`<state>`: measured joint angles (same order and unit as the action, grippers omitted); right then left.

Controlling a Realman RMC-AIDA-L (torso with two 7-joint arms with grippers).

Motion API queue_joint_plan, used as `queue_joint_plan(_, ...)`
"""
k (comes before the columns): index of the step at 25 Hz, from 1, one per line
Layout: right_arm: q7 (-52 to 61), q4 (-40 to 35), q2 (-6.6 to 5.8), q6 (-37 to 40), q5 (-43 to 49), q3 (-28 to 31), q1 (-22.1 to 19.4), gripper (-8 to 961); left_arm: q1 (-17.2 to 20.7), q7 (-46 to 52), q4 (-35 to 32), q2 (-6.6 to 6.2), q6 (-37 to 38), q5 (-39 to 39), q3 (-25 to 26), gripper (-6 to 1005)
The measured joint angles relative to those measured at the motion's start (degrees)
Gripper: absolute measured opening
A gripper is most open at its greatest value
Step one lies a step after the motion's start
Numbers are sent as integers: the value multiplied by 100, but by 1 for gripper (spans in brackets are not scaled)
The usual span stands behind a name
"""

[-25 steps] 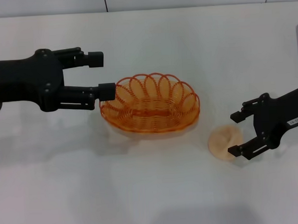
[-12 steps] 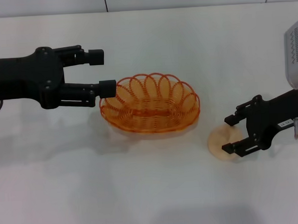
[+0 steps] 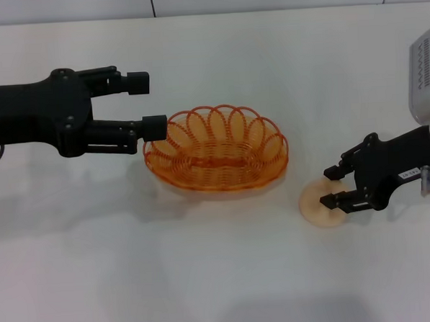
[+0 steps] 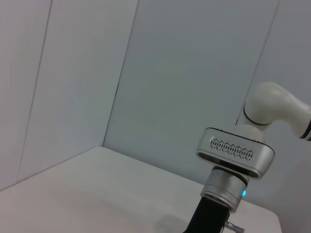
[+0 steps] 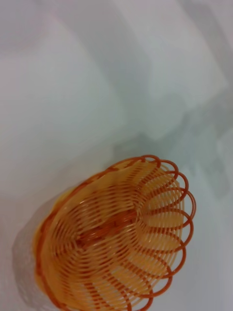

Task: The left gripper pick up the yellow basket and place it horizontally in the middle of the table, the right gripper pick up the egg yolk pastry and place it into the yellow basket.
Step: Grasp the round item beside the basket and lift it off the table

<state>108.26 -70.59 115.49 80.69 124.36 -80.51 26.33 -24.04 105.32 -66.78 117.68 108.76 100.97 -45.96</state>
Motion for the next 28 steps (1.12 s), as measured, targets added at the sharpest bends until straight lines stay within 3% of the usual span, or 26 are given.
queue_joint_plan(5, -1, 23, 0, -48, 0, -16, -15, 446, 9, -2, 0, 0, -44, 0, 0, 885)
queue_joint_plan(10, -1, 131, 0, -68, 0, -29, 11, 279, 14, -2, 7, 0, -60, 0, 0, 885)
queue_joint_plan(16, 0, 142, 0, -53, 0, -36, 29, 193, 8, -3, 8, 0, -66, 0, 0, 886)
queue_joint_plan(28, 77, -66, -9, 63, -44, -24, 47, 113, 9, -3, -4, -7, -77, 5, 47, 886)
